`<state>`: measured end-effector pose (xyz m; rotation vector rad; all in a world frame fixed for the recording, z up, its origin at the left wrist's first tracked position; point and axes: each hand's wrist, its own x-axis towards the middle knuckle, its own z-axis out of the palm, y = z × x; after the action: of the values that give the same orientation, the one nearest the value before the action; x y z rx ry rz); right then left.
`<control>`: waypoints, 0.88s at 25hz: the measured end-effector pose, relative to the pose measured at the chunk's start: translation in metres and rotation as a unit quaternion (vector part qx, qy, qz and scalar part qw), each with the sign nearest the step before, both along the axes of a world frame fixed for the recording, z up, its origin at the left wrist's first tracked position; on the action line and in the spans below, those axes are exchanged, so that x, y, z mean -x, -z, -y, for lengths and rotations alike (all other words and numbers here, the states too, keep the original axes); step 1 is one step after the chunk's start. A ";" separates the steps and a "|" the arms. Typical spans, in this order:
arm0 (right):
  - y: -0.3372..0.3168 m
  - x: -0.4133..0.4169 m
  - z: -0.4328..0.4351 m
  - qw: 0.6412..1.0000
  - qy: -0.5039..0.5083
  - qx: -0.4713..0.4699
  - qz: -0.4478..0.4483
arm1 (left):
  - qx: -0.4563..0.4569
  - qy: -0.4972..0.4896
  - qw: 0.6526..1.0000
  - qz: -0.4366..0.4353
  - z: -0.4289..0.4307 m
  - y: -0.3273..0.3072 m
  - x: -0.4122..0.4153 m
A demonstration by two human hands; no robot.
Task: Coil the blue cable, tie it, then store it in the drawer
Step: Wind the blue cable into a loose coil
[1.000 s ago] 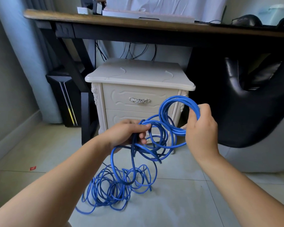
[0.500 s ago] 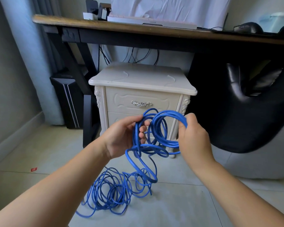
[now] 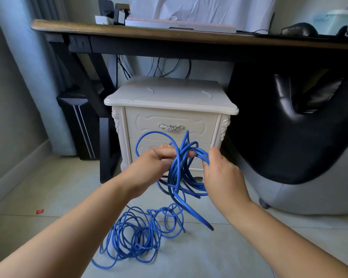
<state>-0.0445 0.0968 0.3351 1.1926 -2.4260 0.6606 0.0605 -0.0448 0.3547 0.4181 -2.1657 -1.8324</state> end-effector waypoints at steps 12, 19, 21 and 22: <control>-0.009 0.005 -0.008 0.996 -0.059 0.053 0.031 | 0.396 -0.163 0.897 -0.107 -0.011 0.003 0.004; -0.011 0.005 -0.010 0.995 -0.037 0.061 0.064 | 0.184 -0.141 0.962 -0.143 -0.018 -0.003 0.001; -0.011 0.004 -0.010 0.993 -0.034 0.064 0.095 | 0.130 -0.148 0.970 -0.140 -0.018 -0.003 0.003; -0.012 0.003 -0.010 0.991 -0.032 0.069 0.111 | 0.106 -0.147 0.975 -0.131 -0.015 -0.002 0.003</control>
<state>-0.0479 0.1072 0.3466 1.2023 -2.4789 1.0115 0.0577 -0.0299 0.3571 0.4004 -1.9717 -1.3972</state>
